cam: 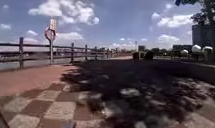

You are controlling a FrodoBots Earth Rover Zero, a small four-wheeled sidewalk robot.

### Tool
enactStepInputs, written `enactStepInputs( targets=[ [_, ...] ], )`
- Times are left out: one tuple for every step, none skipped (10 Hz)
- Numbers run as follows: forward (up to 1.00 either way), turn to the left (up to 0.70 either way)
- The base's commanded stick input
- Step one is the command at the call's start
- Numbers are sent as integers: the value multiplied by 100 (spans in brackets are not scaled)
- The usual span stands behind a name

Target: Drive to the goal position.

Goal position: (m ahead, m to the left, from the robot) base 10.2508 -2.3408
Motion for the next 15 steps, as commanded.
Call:
enactStepInputs(
  targets=[
    [70, 0],
    [70, 0],
    [70, 0],
    [70, -19],
    [70, -27],
    [70, -20],
    [70, -10],
    [70, 0],
    [70, 0],
    [70, 0],
    [70, 0],
    [70, 0],
    [70, 0],
    [70, 0],
    [70, 0]
  ],
)
